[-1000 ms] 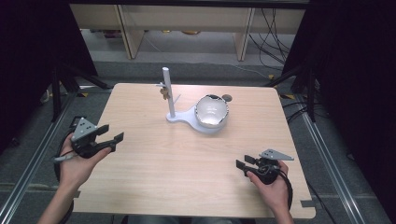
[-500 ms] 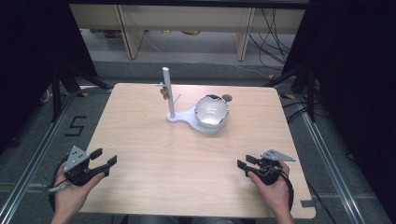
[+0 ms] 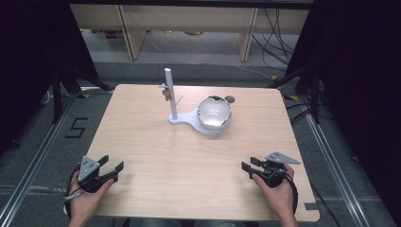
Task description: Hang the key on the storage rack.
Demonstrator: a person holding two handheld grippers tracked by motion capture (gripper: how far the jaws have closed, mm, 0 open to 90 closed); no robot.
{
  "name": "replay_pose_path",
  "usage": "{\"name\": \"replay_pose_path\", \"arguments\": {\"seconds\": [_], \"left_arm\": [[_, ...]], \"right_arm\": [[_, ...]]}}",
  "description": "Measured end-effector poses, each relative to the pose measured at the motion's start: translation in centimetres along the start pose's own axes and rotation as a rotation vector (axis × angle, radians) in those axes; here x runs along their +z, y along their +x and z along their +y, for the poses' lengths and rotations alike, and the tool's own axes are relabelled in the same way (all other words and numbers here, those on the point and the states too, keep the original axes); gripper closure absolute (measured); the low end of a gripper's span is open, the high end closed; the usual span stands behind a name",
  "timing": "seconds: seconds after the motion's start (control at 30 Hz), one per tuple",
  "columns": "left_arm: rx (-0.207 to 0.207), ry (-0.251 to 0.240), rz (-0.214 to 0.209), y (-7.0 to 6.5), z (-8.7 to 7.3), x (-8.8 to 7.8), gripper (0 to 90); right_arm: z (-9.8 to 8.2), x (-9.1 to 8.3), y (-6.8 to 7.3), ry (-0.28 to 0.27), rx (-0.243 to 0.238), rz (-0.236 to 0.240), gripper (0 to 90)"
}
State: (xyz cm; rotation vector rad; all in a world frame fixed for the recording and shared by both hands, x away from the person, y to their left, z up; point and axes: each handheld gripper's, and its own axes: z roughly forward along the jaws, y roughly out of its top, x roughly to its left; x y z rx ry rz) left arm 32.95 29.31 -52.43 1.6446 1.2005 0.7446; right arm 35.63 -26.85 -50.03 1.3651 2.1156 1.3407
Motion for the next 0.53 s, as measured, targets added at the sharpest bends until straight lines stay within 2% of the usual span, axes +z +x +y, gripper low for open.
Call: {"name": "replay_pose_path", "arguments": {"seconds": [0.07,0.17,0.23,0.33,0.4,0.47,0.5,0.53], "left_arm": [[0.002,-0.030,0.007,-0.06,-0.11,-0.26,30.8],[0.037,-0.040,0.014,-0.41,-0.18,-0.35,30.9],[0.050,-0.039,0.017,-0.55,-0.19,-0.35,31.3],[0.075,-0.024,0.020,-0.78,-0.16,-0.26,31.6],[0.076,-0.018,0.019,-0.79,-0.13,-0.23,32.1],[0.068,-0.020,0.019,-0.75,-0.13,-0.25,32.0],[0.068,-0.020,0.019,-0.75,-0.13,-0.25,31.9],[0.063,-0.024,0.022,-0.72,-0.14,-0.26,31.5]], "right_arm": [[-0.10,0.08,0.03,-0.005,0.008,0.001,49.8],[-0.23,0.19,0.04,-0.024,0.017,0.026,49.8],[-0.26,0.08,0.00,-0.012,0.013,0.019,49.8],[-0.33,0.05,-0.02,-0.025,0.011,0.006,49.8],[-0.40,0.16,-0.20,-0.034,-0.001,-0.025,49.8],[-0.41,-0.04,-0.28,-0.029,0.002,-0.013,49.8],[-0.41,-0.06,-0.28,-0.030,0.006,-0.005,49.8],[-0.47,-0.10,0.12,-0.026,0.057,-0.004,49.8]]}}
